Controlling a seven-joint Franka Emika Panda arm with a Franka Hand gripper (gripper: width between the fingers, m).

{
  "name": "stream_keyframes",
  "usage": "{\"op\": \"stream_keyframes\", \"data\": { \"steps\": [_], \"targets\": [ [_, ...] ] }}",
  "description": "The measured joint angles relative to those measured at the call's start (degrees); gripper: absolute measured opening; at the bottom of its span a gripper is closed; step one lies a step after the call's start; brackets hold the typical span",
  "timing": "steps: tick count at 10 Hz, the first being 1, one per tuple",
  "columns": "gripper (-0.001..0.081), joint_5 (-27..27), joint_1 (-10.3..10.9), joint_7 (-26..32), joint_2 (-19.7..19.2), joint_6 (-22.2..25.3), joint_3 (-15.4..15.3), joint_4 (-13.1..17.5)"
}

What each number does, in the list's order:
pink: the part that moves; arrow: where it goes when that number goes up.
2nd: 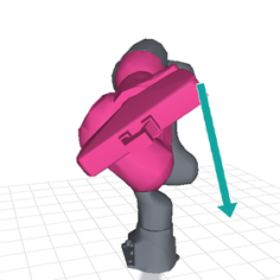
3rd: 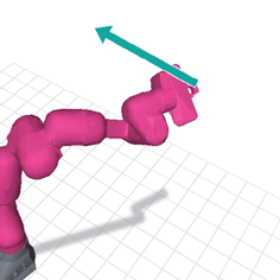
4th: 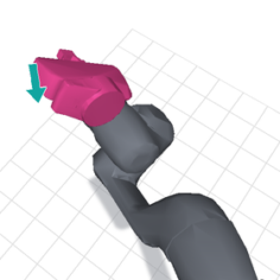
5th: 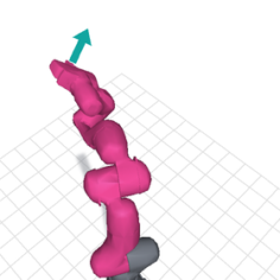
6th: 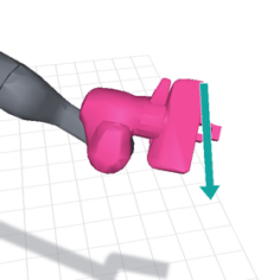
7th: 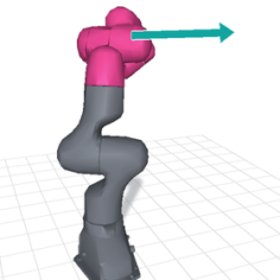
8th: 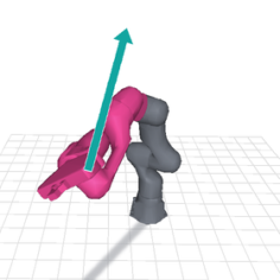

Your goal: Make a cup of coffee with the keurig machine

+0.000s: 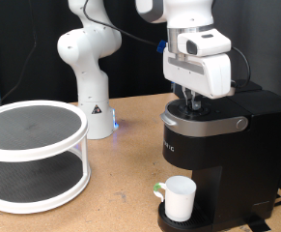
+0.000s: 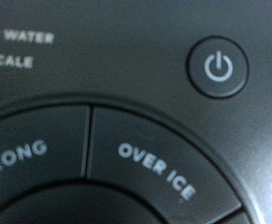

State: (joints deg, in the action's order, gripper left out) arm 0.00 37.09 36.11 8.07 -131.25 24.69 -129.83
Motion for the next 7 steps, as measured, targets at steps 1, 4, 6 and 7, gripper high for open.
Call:
{"op": "stream_keyframes", "data": {
  "steps": [1, 4, 6, 7],
  "targets": [
    [0.0001, 0.0, 0.0, -0.3, 0.0, 0.0, 0.0, 0.0],
    [0.0001, -0.8, 0.0, -0.4, -1.0, 3.4, 0.2, 1.6],
    [0.0001, -2.2, -0.2, -0.4, -2.8, 7.4, 0.4, 4.2],
    [0.0001, -3.0, -0.2, -0.4, -3.7, 9.2, 0.6, 5.5]
  ]
}}
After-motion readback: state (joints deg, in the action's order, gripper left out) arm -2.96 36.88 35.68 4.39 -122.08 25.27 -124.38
